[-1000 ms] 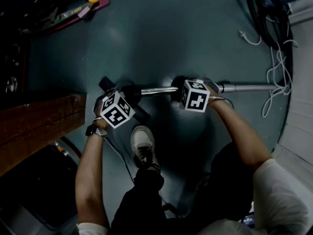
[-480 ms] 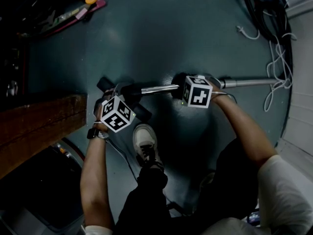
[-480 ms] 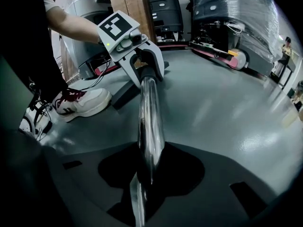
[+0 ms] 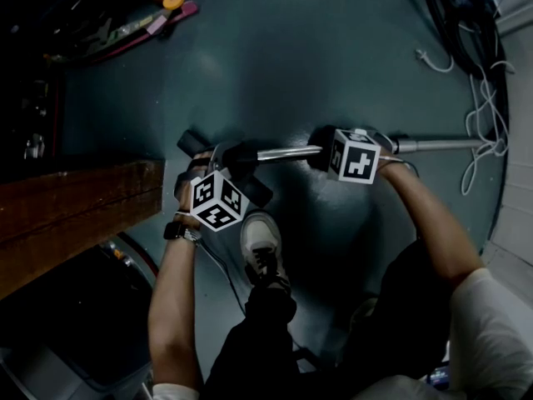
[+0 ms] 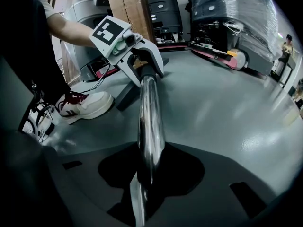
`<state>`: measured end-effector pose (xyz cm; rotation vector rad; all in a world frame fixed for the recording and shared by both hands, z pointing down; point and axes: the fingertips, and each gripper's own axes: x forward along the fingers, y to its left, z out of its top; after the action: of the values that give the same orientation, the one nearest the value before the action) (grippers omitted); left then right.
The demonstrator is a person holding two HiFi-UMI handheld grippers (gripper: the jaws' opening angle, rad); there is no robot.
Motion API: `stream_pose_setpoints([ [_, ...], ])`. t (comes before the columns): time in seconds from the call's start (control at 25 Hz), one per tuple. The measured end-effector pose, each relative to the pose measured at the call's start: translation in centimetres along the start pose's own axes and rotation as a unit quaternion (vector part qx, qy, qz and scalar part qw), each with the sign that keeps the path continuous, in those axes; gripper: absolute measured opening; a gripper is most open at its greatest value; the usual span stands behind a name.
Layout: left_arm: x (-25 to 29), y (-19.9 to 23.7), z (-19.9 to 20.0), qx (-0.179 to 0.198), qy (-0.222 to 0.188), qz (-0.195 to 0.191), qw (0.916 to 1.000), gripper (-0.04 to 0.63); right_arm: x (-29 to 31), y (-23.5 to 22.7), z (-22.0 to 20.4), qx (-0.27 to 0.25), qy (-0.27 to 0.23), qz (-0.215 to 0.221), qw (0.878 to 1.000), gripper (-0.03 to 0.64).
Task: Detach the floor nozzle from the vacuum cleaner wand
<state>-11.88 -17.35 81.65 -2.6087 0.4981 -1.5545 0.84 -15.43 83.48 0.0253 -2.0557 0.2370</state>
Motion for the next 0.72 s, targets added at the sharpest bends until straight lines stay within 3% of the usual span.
stream_pose_setpoints([
  [0.32, -0.3, -0.7, -0.2, -0.023, 0.003, -0.083, 0.9962, 0.206, -0.3, 0.2, 0.1, -0.007, -0.003, -0.008, 1.000, 0.144],
  [0.6, -0.5, -1.5, -0.5, -0.061, 0.015, -0.171, 0.9833, 0.198, -0.3, 0.4, 0.3, -0.016, -0.002, -0.008, 1.000, 0.143],
  [0.72, -0.4, -1.6, -0.5, -0.064, 0.012, -0.170, 0.9832, 0.196, -0.2, 0.5, 0.2, -0.015, -0.001, -0.006, 1.000, 0.143],
])
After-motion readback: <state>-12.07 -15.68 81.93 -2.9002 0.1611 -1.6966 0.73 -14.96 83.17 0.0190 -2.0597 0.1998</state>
